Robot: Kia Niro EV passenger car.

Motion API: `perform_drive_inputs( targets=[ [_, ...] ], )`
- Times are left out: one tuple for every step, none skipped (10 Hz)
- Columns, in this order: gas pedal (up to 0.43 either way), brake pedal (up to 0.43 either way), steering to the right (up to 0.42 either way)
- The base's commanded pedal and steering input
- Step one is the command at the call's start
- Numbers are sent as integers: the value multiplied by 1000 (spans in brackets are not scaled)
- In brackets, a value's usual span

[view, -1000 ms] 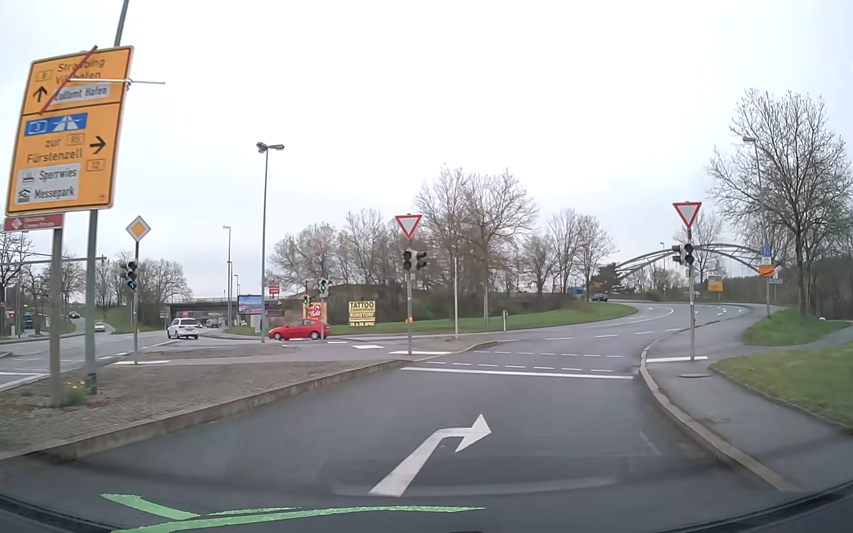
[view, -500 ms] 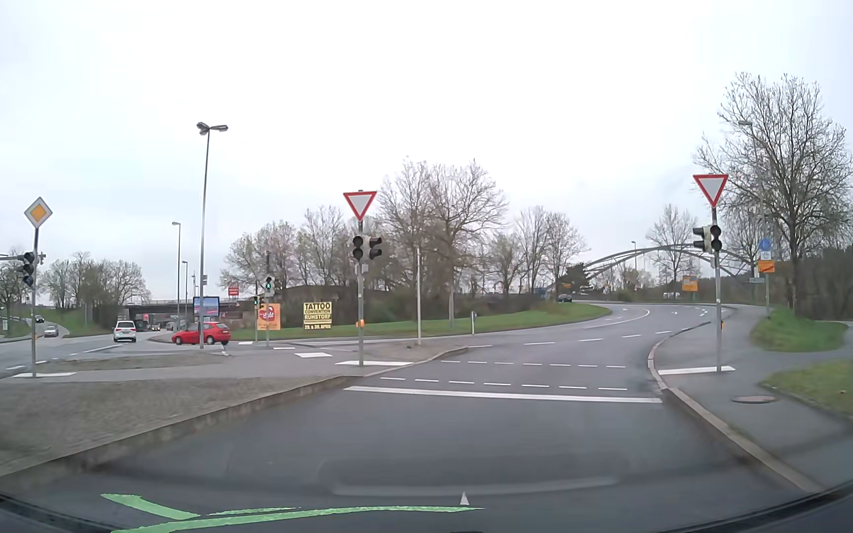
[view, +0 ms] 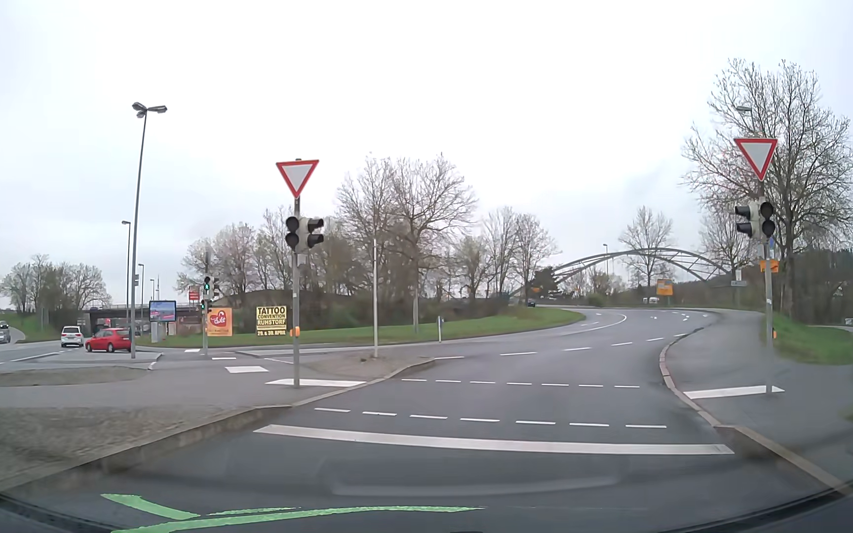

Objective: Follow the waypoints while adhering to traffic rules and regulations

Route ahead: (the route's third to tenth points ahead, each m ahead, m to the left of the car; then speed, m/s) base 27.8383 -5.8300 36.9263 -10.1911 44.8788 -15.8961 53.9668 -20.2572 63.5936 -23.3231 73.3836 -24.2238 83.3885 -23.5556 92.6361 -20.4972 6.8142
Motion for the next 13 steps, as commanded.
perform_drive_inputs(
  targets=[
    [0, 91, 74],
    [0, 104, 74],
    [0, 116, 75],
    [0, 128, 75],
    [0, 140, 75],
    [0, 146, 75],
    [0, 165, 75],
    [0, 171, 75],
    [0, 183, 75],
    [0, 183, 75],
    [0, 189, 75],
    [0, 195, 74],
    [0, 195, 74]
  ],
)
